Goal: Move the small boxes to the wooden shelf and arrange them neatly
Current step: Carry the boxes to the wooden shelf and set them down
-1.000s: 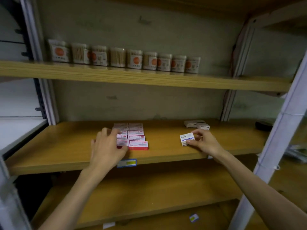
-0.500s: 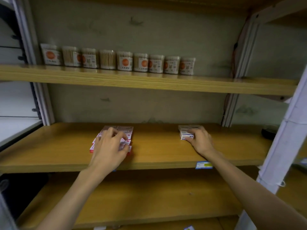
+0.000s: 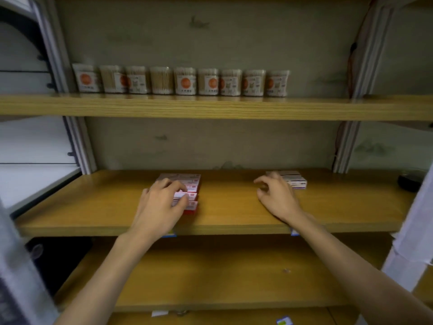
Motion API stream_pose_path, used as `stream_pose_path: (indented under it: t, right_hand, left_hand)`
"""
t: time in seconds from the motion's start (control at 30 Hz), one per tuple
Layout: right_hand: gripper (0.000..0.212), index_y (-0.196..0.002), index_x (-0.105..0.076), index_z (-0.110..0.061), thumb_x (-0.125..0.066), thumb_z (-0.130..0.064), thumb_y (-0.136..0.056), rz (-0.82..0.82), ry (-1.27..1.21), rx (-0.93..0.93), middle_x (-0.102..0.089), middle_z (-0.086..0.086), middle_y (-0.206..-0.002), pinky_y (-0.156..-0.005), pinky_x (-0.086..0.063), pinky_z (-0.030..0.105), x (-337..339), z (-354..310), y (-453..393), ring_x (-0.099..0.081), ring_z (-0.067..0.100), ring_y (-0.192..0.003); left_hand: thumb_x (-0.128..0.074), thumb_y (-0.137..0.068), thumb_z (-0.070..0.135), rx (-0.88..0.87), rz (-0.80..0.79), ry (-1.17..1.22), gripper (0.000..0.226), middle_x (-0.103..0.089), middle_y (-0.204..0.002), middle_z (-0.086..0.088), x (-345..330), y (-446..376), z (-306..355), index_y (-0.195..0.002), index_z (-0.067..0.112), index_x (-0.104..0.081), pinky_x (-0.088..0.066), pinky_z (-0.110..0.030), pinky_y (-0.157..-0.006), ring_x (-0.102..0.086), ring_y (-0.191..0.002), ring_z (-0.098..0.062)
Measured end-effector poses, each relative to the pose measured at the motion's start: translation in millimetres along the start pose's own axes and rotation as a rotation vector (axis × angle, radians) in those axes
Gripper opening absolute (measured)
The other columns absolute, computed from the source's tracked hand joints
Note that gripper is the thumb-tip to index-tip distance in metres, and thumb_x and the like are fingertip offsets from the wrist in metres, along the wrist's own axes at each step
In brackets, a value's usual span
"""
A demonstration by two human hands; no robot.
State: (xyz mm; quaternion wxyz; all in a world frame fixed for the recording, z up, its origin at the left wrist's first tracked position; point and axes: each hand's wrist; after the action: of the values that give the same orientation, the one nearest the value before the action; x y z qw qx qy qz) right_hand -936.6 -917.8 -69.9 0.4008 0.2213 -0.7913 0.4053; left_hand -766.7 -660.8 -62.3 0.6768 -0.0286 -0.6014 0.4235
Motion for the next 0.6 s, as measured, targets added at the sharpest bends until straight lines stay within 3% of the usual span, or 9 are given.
stream_pose_path:
  t: [0.13,0.27,0.4,0.6]
  right_hand:
    - [0.026,-0.119,-0.066,-0.03,-0.064,-0.024,-0.093,-0.039,-0.08,0.132,-0.051,-0.009,-0.104,-0.084,-0.051,0.029,-18,-63,12,-0.057,0.009,-0.094]
    - [0.02,-0.111,-0.068,-0.03,-0.066,-0.028,-0.091,-0.063,-0.136,0.23,-0.05,-0.009,-0.098,-0.078,-0.049,0.029,-35,-143,23,-0.054,0.007,-0.085]
    - [0.02,-0.11,-0.069,-0.032,-0.066,-0.03,-0.091,-0.078,-0.254,0.362,-0.051,-0.01,-0.098,-0.077,-0.049,0.029,-54,-228,45,-0.055,0.007,-0.088]
    - [0.019,-0.112,-0.067,-0.036,-0.063,-0.035,-0.094,-0.125,-0.31,0.474,-0.048,-0.017,-0.096,-0.07,-0.045,0.017,-85,-354,77,-0.054,-0.001,-0.085]
  left_hand:
    - [-0.051,-0.098,0.044,0.019,-0.017,-0.025,0.032,-0.057,-0.129,0.008,19,18,-28,-0.127,0.033,-0.059,-0.04,-0.039,-0.097,-0.052,-0.123,-0.017]
    - [-0.054,-0.095,0.044,0.043,-0.013,-0.058,0.031,-0.057,-0.121,0.008,46,41,-71,-0.125,0.035,-0.06,-0.043,-0.038,-0.089,-0.057,-0.116,-0.02]
    - [-0.049,-0.096,0.047,0.052,-0.006,-0.067,0.03,-0.056,-0.12,0.012,82,72,-117,-0.123,0.037,-0.057,-0.043,-0.04,-0.093,-0.055,-0.116,-0.017]
    - [-0.051,-0.096,0.044,0.056,0.054,-0.072,0.028,-0.058,-0.116,0.013,147,123,-196,-0.12,0.034,-0.06,-0.044,-0.039,-0.091,-0.055,-0.111,-0.013]
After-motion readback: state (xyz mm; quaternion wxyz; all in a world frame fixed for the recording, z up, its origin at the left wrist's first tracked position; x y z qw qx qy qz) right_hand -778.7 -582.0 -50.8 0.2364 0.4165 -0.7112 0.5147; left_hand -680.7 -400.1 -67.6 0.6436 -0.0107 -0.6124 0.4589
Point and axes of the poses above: each hand's wrist, its own y-axis away from the middle knuckle, its own x-axis out of the back of the hand, z = x × y
